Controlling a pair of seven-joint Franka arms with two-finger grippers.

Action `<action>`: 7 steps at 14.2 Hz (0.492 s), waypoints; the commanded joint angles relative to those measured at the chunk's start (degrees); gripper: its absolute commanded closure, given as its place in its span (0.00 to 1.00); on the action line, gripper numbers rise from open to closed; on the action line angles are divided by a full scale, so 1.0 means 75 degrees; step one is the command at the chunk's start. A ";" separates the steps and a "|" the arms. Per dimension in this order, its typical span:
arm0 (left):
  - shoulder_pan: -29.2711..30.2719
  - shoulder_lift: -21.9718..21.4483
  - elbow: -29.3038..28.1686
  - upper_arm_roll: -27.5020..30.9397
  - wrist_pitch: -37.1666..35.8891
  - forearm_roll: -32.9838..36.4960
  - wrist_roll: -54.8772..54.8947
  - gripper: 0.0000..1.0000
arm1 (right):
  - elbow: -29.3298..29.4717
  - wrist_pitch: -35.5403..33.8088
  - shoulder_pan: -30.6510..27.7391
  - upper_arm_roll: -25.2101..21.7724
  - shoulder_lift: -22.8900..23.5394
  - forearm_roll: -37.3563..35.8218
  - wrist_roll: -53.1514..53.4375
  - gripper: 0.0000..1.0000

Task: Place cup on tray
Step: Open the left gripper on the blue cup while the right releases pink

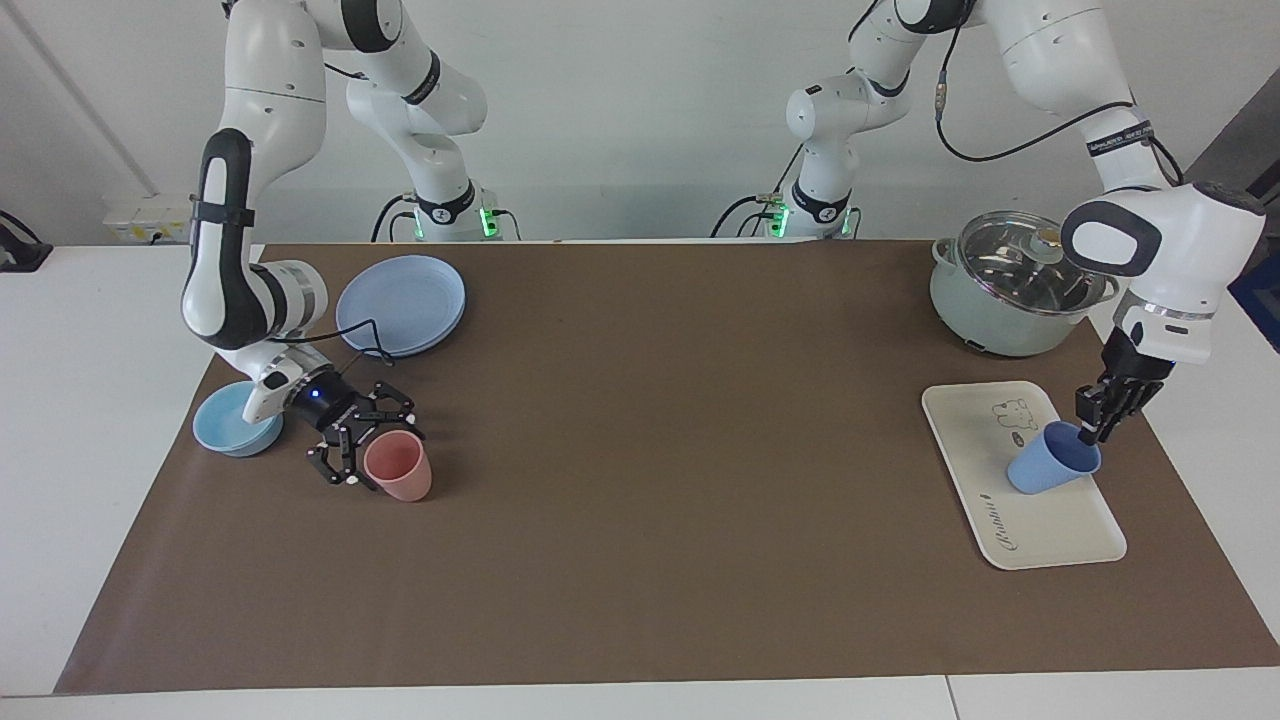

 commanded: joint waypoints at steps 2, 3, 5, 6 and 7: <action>-0.0048 0.0070 0.0208 -0.0048 0.0076 0.0065 -0.0128 0.00 | -0.0202 0.0293 -0.0084 0.0045 -0.1000 -0.0729 0.1101 0.00; -0.0096 0.0163 0.0523 -0.0048 -0.0332 0.0134 -0.0140 0.00 | -0.0202 0.0388 -0.0084 0.0046 -0.1258 -0.1233 0.1686 0.00; -0.0271 0.0491 0.1680 -0.0036 -0.1653 0.0251 -0.0187 0.00 | -0.0132 0.0447 -0.0107 0.0022 -0.1750 -0.2240 0.3069 0.00; -0.0411 0.0713 0.2324 -0.0036 -0.2414 0.0716 -0.0199 0.00 | -0.0062 0.0436 -0.0119 -0.0013 -0.1915 -0.2872 0.3678 0.00; -0.0598 0.0901 0.2934 -0.0048 -0.3129 0.1382 -0.0210 0.00 | 0.0090 0.0436 -0.0154 -0.0025 -0.2033 -0.3586 0.4183 0.00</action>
